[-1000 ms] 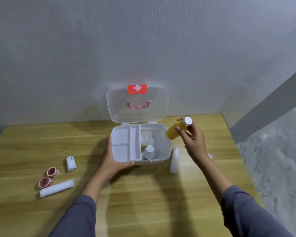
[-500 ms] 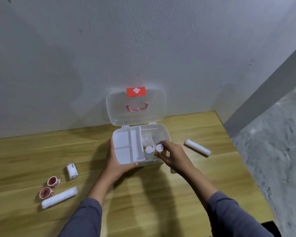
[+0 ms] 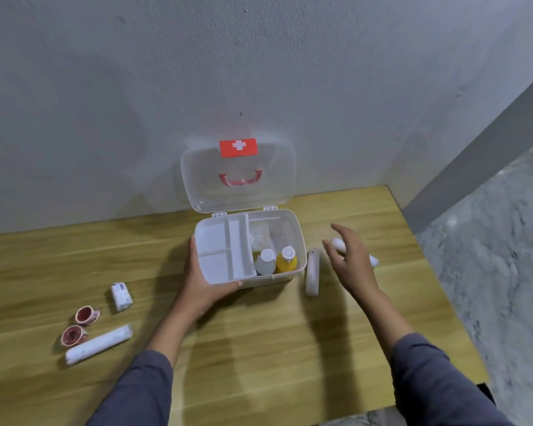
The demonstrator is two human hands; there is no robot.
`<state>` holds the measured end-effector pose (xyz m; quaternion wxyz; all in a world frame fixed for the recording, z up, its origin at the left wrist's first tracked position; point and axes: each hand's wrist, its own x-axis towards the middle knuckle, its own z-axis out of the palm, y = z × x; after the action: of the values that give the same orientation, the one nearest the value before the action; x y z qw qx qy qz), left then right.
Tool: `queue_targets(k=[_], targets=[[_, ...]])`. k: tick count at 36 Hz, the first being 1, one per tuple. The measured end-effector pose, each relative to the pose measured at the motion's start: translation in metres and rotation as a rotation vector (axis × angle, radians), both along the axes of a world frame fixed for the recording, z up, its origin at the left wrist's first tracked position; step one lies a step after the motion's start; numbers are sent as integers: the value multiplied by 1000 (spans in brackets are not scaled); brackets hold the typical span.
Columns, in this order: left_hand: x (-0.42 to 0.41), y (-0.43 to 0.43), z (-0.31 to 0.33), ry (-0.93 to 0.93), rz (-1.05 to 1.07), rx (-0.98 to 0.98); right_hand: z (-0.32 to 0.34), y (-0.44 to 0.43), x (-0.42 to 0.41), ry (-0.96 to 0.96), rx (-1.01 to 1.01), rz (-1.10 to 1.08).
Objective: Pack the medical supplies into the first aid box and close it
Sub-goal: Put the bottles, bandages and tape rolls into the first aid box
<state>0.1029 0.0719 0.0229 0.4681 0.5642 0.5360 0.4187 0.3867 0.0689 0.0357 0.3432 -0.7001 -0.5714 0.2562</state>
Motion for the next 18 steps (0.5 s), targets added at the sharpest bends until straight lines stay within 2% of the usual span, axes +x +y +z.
queue_targets(k=[4, 6, 12, 18], targets=[[1, 1, 0, 1, 1, 9, -23, 3, 21, -141, -267, -68], [2, 1, 1, -5, -1, 12, -30, 0, 24, -235, -329, -73], [1, 0, 1, -17, -17, 5, -33, -14, 0, -397, -359, -93], [0, 0, 2, 0, -14, -1, -33, -19, -27, -436, -372, -49]])
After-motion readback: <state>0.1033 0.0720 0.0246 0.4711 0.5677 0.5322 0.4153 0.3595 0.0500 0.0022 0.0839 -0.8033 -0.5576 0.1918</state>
